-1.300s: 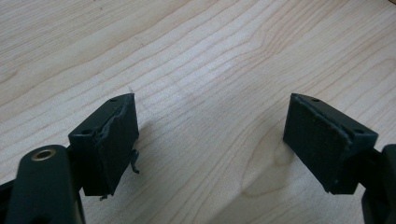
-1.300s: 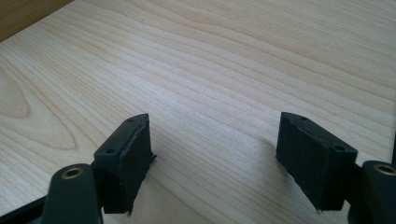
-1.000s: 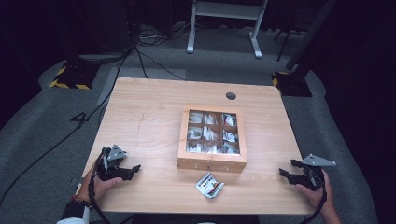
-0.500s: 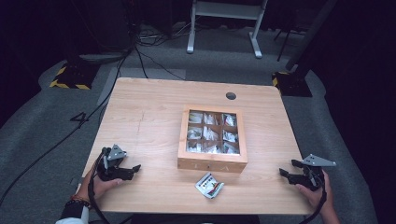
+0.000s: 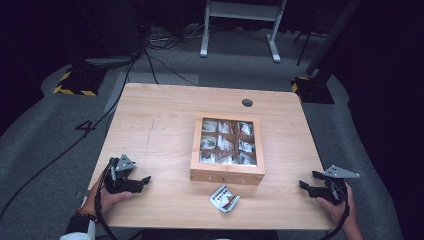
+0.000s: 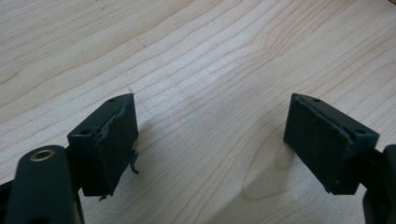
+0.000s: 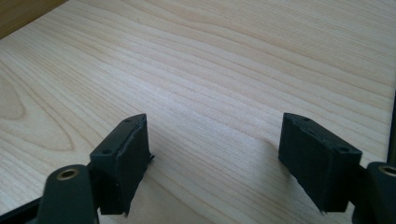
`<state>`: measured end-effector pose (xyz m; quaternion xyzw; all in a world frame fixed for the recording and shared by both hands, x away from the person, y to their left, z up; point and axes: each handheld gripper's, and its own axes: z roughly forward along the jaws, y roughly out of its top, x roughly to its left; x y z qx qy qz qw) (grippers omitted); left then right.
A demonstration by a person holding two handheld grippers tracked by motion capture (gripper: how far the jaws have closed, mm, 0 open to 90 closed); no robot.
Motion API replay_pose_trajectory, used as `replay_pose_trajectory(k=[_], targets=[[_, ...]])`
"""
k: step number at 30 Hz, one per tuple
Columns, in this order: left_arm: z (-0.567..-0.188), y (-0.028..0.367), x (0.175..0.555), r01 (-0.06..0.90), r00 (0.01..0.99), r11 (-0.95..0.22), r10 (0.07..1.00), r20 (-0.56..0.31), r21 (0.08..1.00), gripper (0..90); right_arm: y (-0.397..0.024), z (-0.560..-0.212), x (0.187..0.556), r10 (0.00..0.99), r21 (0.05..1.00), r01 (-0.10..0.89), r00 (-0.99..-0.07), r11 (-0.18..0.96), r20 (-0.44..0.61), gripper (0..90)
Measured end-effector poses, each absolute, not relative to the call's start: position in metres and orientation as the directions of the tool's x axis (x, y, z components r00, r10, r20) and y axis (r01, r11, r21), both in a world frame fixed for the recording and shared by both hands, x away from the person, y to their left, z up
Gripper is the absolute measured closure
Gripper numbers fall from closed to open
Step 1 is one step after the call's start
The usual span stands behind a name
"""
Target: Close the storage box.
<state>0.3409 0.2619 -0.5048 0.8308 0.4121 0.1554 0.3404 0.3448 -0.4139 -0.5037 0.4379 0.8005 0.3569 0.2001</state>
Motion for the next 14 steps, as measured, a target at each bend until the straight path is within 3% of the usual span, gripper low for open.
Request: replay_pose_trajectory(k=[14], targets=[[-0.5049, 0.2618, 0.3410, 0.579, 0.613, -0.428, 0.790, -0.023, 0.694, 17.9, -0.4139, -0.5037, 0.3448, 0.844, 0.747, 0.558, -0.536, 0.362, -0.009, 24.6]])
